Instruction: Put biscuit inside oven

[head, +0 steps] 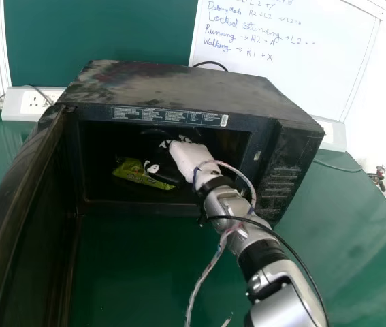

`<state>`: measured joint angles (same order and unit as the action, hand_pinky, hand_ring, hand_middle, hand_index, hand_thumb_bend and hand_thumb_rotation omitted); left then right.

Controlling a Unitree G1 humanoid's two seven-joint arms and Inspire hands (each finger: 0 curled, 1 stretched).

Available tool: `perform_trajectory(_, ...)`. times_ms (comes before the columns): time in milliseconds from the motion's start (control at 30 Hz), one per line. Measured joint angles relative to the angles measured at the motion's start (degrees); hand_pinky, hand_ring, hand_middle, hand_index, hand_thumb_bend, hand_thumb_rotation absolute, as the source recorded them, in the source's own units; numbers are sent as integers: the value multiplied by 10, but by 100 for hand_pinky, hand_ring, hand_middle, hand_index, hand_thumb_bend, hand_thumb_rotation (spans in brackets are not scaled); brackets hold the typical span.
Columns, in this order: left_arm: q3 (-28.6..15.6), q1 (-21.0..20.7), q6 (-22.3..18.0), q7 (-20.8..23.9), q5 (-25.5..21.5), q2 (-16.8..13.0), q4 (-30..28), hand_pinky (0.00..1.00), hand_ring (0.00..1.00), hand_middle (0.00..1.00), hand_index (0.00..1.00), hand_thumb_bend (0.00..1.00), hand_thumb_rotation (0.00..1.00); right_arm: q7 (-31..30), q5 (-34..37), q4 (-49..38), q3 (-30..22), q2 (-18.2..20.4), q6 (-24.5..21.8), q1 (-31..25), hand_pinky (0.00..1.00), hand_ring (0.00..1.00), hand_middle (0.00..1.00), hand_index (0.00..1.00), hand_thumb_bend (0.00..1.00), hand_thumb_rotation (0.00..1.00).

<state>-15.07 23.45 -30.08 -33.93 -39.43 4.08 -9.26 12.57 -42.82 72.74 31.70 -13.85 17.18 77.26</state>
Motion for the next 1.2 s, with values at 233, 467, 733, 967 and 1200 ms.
perform_trajectory(233,-1,-9,0,-1,0,-2,9,83,90,94,96,100,48,24,1,-32,-3,-28,13,-34,62,73,78,77,73,71)
perform_trajectory(467,-3,-17,0,-2,0,-5,10,82,90,94,96,100,49,27,6,-76,-12,-47,23,-78,61,72,78,77,76,71)
perform_trajectory(733,-3,-18,0,-6,0,-6,11,82,89,93,97,100,49,32,6,-123,-19,-65,18,-115,62,73,79,77,77,69)
perform_trajectory(967,-3,-19,0,-5,0,-6,11,81,88,93,97,100,49,16,12,-165,-34,-86,17,-140,62,75,79,78,78,71)
perform_trajectory(1200,-3,-21,0,-7,0,-6,16,82,89,93,96,100,49,13,16,-222,-48,-120,20,-186,63,74,78,77,83,78)
